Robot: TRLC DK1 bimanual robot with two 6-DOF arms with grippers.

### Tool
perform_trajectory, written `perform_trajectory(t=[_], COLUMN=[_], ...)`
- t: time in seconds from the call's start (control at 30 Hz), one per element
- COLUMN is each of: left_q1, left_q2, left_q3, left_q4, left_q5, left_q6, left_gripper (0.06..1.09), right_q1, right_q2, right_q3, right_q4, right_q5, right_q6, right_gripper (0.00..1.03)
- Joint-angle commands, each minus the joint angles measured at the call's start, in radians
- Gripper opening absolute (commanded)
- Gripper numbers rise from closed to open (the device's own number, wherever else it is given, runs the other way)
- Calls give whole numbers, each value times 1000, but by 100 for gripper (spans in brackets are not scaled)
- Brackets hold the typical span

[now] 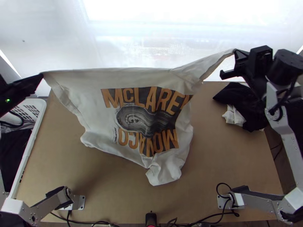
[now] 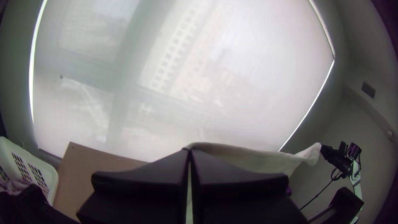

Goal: Fold the t-shirt

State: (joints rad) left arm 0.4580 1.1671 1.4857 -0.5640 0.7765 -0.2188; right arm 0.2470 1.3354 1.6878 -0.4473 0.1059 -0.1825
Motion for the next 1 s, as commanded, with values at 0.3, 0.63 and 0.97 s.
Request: perform_trajectory(t=[0.3, 0.63, 0.97], left_q1=[-231, -225, -263], left_q2=[496, 822, 1008], left_q3=[54, 335, 496], left_q4=[151, 174, 171], left_q5=[-158, -253, -306], left_q6=[35, 42, 42], left_gripper=[9, 9, 9], right_q1=[-28, -45, -49], right_q2=[539, 940, 1058], right_q3=[124, 572, 628], right_q4=[131, 56, 68], right_q5=[-48, -55, -54], right_q6=[11, 8, 9], right_gripper=[3, 3, 3])
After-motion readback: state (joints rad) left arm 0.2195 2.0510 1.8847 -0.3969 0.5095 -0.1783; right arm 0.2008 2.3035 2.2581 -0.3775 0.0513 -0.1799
